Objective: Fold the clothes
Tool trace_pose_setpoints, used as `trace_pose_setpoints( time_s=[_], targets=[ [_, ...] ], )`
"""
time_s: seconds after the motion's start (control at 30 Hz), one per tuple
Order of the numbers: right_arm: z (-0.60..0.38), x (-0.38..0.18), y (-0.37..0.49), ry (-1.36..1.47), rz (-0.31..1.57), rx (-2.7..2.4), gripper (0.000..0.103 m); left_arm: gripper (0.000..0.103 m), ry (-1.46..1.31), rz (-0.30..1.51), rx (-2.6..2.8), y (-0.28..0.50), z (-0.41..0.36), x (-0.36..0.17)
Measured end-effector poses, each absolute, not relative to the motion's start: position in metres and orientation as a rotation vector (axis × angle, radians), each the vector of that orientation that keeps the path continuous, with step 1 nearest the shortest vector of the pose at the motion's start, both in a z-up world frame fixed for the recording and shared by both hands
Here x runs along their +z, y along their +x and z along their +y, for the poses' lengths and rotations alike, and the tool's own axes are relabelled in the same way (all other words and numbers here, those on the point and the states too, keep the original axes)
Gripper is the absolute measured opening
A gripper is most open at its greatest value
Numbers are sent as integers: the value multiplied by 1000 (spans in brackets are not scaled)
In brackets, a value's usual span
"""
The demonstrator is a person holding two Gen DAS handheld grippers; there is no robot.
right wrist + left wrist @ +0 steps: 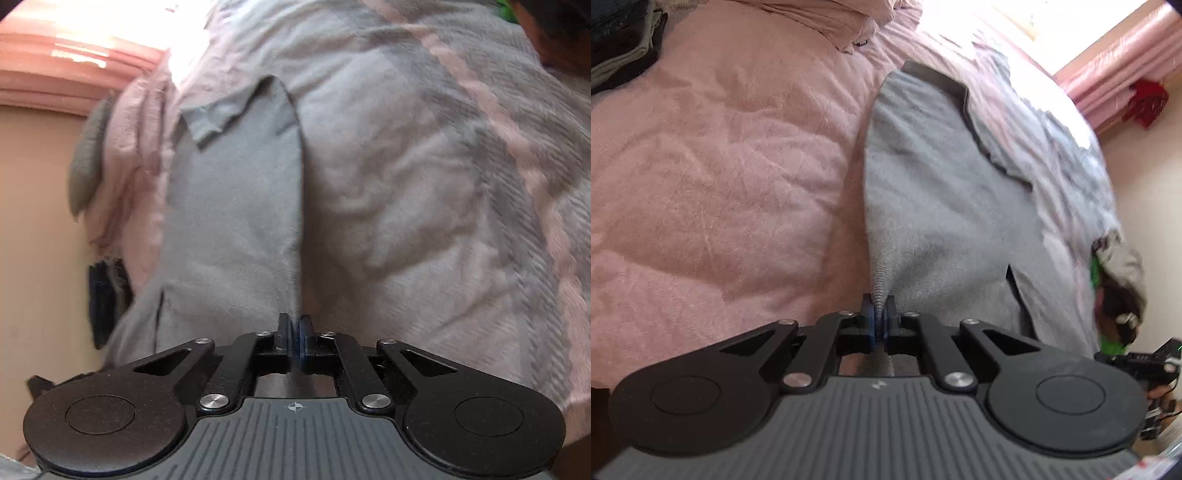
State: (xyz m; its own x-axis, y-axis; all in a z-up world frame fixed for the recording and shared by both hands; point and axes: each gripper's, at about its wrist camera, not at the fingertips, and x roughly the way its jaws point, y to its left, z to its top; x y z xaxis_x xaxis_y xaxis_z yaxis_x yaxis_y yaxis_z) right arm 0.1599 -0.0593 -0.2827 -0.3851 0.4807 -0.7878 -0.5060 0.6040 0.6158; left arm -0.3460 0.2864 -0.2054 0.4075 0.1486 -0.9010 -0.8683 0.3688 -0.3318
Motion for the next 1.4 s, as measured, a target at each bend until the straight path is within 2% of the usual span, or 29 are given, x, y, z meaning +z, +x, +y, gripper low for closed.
trace_pose_setpoints(
  time_s=[0.03, 0.07, 0.1, 0.17, 0.27, 0.33, 0.47, 0.6, 0.77, 0.87, 1.03, 1.13, 1.2, 1.23, 1.4],
  targets=[
    [-59, -295, 148, -167, 1685, 1010, 9, 7, -930, 1001, 798, -339, 279, -218],
    [-59, -309, 134, -335, 1710, 971, 27, 8, -923, 1093, 807, -339, 270, -235],
    [-61, -322, 120, -518, 1699, 925, 35, 8, -939, 1176, 826, -342, 262, -254],
    [-61, -330, 99, -713, 1598, 862, 37, 7, -998, 1244, 875, -356, 247, -276],
    [-41, -310, 88, -680, 1427, 939, 37, 8, -1033, 1157, 908, -361, 241, -276],
    [-16, -294, 89, -584, 1309, 1001, 37, 13, -974, 1109, 899, -345, 250, -271],
    [52, -282, 88, -484, 1095, 1137, 37, 14, -881, 1040, 870, -300, 286, -275],
    [125, -301, 69, -534, 931, 1266, 36, 14, -820, 995, 862, -246, 332, -302],
    [202, -350, 57, -613, 799, 1395, 24, 14, -818, 963, 856, -201, 380, -338],
    [245, -377, 61, -626, 765, 1443, 22, 14, -807, 941, 846, -185, 407, -354],
    [319, -409, 97, -620, 694, 1425, 22, 16, -752, 942, 823, -161, 450, -374],
    [368, -408, 135, -630, 526, 1327, 22, 16, -742, 921, 822, -154, 472, -376],
    [399, -394, 180, -577, 463, 1207, 18, 16, -739, 914, 826, -153, 483, -375],
    [412, -384, 208, -535, 485, 1118, 10, 16, -732, 912, 830, -153, 486, -373],
    [410, -350, 306, -334, 742, 910, 10, 19, -731, 914, 877, -167, 491, -366]
  ],
)
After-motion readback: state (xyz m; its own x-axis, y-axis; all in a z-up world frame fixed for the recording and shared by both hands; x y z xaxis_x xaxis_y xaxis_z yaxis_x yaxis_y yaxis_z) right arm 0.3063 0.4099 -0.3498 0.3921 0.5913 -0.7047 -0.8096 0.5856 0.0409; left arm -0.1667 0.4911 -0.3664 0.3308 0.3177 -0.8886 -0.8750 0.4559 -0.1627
